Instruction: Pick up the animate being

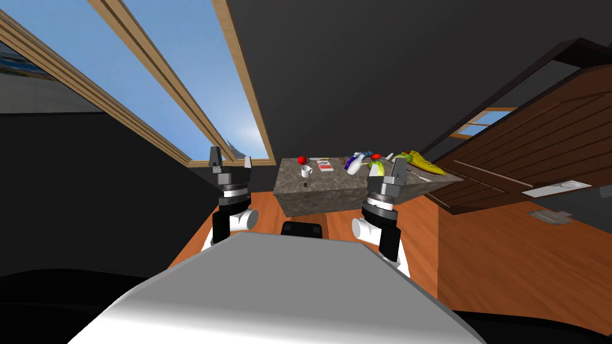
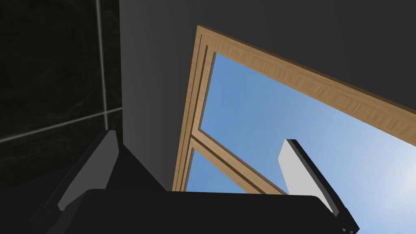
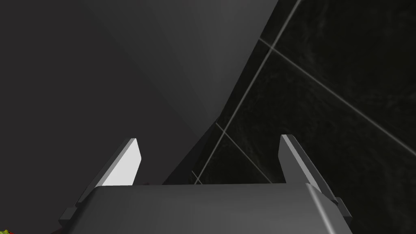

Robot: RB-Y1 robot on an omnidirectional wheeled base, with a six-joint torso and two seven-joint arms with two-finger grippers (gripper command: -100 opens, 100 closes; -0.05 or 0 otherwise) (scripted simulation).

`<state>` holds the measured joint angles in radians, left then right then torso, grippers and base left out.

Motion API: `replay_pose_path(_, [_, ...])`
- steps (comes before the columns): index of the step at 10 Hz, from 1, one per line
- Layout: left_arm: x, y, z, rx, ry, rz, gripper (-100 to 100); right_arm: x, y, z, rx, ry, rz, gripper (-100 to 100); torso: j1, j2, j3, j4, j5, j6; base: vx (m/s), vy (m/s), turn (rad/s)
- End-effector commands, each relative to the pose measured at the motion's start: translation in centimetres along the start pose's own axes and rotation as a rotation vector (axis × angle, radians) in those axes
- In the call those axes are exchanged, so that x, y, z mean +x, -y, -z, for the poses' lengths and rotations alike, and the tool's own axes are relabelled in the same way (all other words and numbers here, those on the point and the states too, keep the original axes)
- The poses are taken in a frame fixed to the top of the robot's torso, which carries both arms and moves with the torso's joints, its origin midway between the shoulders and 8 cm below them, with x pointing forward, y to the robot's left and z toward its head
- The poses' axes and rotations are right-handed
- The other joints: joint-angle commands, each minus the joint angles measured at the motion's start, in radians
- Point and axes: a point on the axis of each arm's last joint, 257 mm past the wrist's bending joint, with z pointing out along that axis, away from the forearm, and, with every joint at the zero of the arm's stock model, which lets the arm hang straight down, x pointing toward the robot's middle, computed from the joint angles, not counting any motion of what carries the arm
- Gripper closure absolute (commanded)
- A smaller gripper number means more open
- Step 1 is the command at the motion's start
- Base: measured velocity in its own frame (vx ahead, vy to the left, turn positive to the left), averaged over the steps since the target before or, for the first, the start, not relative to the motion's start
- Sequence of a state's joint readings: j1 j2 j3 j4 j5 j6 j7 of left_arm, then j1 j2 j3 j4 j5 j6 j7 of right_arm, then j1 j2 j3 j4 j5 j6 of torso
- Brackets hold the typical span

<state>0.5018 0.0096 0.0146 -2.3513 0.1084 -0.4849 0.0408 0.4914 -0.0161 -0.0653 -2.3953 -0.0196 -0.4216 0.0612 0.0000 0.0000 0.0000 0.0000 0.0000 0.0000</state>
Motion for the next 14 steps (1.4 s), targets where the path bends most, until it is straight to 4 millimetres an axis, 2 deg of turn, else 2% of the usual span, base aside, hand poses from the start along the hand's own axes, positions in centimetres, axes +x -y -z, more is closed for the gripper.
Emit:
replay_pose_path(1, [0.4,-0.7,-0.4,-0.023,-0.038,-0.031,-100,0.0,0.0,0.0,0.0,0.0,0.0,0,0.0,0.0,0.0,0.0,0.0,0.0,-0.026,-0.035,-0.024])
replay_pose_path(6, [0.4,-3.2,-1.8,-0.095,-0.095,-0.123,-100,0.0,0.0,0.0,0.0,0.0,0.0,0,-0.008,0.003,0.002,0.001,-0.002,0.0,-0.044,-0.097,-0.029])
replay_pose_path(14, [-1.6,-7.1,-4.6,-0.217,-0.114,-0.288,-100,0.0,0.0,0.0,0.0,0.0,0.0,0,-0.004,0.002,0.001,0.0,-0.001,0.0,-0.031,-0.084,-0.029])
